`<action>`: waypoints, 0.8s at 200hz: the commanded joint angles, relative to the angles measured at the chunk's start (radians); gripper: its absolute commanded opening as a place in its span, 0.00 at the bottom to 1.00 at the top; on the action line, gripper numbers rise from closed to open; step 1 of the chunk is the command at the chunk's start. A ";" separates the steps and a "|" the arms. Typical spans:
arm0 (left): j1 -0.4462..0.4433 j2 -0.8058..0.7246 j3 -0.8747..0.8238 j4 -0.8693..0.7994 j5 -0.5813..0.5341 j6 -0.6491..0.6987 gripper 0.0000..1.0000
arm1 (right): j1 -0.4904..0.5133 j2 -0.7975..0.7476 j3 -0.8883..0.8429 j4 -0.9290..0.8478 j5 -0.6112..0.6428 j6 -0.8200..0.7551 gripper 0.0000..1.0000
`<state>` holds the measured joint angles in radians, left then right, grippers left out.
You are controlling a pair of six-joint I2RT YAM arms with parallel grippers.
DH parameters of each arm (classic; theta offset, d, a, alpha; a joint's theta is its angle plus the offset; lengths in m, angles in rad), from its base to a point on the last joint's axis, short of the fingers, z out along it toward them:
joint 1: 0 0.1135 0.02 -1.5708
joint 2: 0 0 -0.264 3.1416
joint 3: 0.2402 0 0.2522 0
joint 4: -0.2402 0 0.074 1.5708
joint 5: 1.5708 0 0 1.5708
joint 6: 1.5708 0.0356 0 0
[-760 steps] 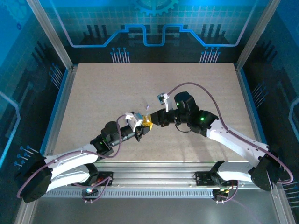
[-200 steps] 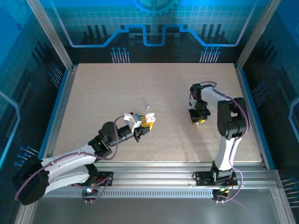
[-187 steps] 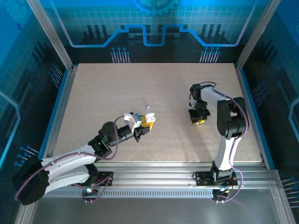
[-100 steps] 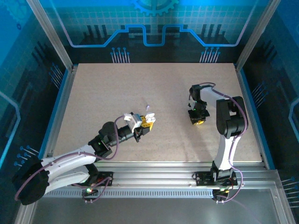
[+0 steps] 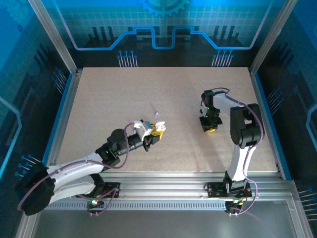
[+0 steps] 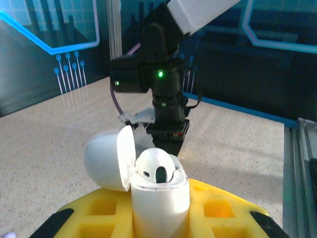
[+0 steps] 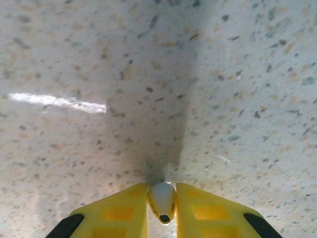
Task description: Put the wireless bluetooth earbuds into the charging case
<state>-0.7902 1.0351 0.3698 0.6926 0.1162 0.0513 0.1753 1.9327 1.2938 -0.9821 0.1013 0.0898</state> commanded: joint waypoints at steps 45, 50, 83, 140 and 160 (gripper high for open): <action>-0.021 0.146 0.039 0.144 -0.009 -0.016 0.17 | 0.011 -0.273 -0.093 0.078 -0.171 0.133 0.18; -0.022 0.154 0.041 0.150 -0.007 -0.018 0.17 | 0.015 -0.286 -0.098 0.083 -0.179 0.140 0.18; -0.022 0.213 0.065 0.163 0.028 -0.032 0.17 | 0.037 -0.344 -0.115 0.106 -0.203 0.189 0.18; -0.031 0.328 0.103 0.218 0.013 -0.056 0.16 | 0.055 -0.467 -0.161 0.159 -0.275 0.267 0.18; -0.033 0.363 0.106 0.264 0.010 -0.072 0.16 | 0.058 -0.516 -0.165 0.162 -0.288 0.290 0.18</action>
<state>-0.8112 1.3643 0.4442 0.8635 0.1268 0.0143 0.2176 1.4853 1.1385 -0.8425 -0.1368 0.3267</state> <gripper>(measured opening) 0.229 0.182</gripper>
